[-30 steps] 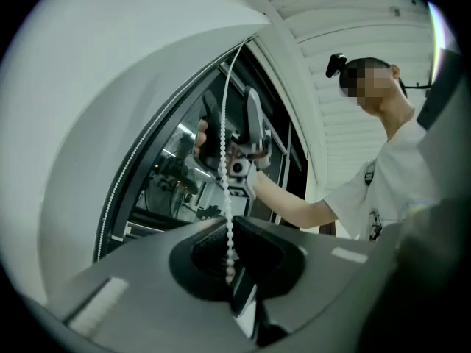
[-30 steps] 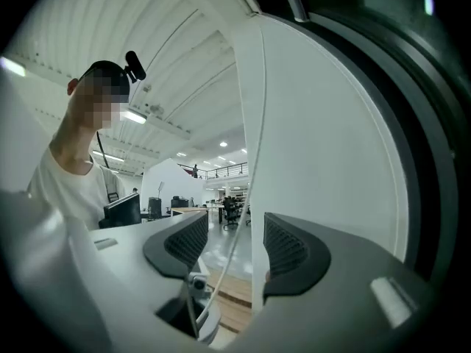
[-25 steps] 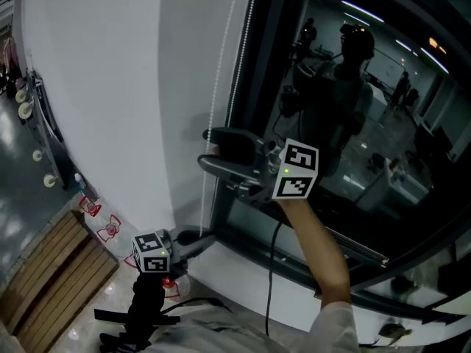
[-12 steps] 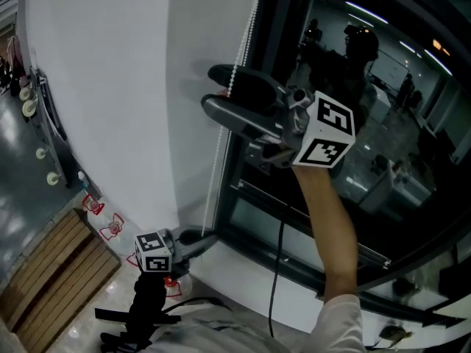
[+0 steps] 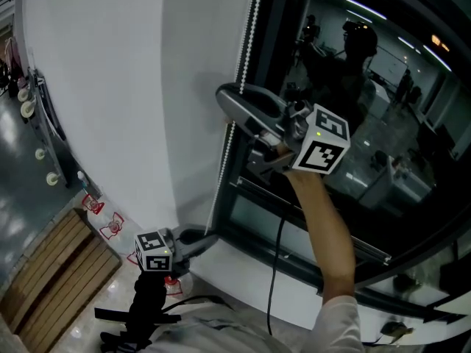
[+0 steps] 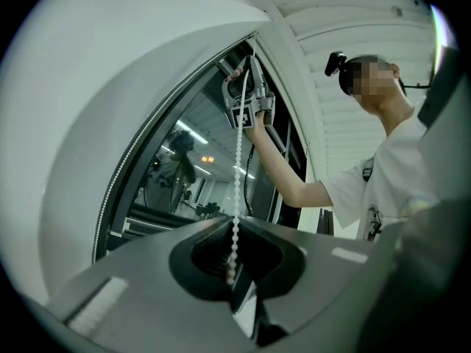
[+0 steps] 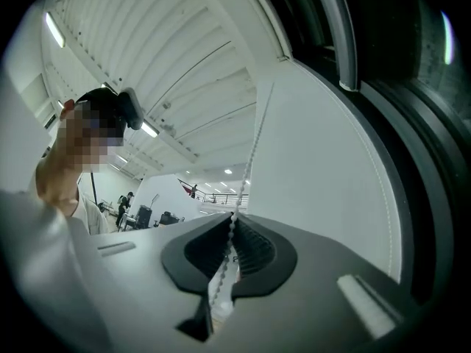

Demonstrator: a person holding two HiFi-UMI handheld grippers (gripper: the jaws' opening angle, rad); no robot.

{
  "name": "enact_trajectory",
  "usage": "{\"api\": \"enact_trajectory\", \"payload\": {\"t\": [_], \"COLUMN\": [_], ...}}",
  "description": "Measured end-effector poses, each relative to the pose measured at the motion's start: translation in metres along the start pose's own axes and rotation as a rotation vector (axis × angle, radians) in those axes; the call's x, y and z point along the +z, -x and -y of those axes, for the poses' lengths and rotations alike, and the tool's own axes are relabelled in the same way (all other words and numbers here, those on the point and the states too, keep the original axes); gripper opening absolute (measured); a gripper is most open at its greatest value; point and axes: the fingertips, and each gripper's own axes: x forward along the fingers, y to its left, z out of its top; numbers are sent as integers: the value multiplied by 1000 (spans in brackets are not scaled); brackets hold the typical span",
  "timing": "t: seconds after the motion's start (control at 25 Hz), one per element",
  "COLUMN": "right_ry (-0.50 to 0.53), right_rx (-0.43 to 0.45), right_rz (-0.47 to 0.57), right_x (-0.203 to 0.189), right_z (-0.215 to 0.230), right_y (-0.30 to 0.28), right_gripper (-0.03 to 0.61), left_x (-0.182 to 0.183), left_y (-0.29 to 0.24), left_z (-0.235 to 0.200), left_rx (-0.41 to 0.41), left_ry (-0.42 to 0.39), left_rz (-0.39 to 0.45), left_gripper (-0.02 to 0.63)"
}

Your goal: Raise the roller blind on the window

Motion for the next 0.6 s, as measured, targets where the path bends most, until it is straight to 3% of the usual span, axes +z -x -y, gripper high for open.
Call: {"api": "enact_trajectory", "payload": {"t": [0.2,0.36,0.6], "right_ry": [7,-35,-75], "right_rx": [11,13,8], "right_rz": [22,44,98], "right_x": [2,2,5], "right_z": [-5,0,5], "right_y": [1,-2,1], "right_gripper": [3,107,71], "left_x": [0,0,0], "left_y": [-2,-3,0], "left_z": [1,1,-1], "left_rx": [-5,-13,0], "left_ry": [6,7,1], "left_rz": [-4,0,0], "left_gripper": [-2,-2,-2]}}
